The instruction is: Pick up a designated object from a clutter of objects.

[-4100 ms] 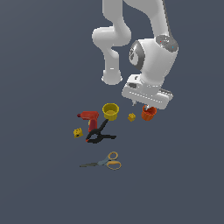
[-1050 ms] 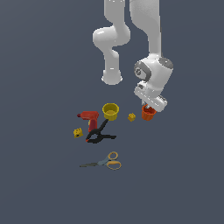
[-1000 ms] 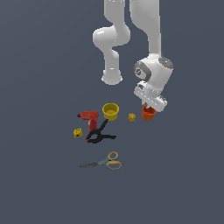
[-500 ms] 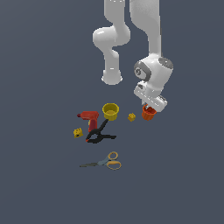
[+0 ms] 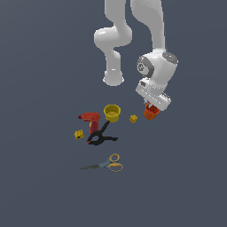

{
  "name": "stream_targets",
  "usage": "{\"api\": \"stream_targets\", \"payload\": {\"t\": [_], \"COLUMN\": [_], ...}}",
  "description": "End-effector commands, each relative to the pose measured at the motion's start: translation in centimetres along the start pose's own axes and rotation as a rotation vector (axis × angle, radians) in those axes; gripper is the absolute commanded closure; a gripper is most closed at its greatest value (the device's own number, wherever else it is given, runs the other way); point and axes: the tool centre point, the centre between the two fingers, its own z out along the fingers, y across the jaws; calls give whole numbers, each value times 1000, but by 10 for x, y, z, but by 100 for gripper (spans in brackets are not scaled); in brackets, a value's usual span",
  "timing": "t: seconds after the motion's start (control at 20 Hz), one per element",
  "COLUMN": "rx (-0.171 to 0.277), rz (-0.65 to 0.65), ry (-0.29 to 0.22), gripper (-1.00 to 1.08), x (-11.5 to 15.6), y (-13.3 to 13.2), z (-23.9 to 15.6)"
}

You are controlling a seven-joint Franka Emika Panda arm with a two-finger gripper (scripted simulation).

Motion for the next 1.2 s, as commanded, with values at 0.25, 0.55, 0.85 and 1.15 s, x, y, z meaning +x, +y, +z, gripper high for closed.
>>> {"api": "stream_targets", "payload": {"t": [0.25, 0.55, 0.85, 1.15], "rx": [3, 4, 4, 4], "rz": [-2, -3, -4, -4], "ry": [-4, -7, -8, -6], "gripper": [108, 108, 108, 108], "x": [9, 19, 30, 43], "y": [3, 7, 10, 14], "z": [-48, -98, -151, -205]}}
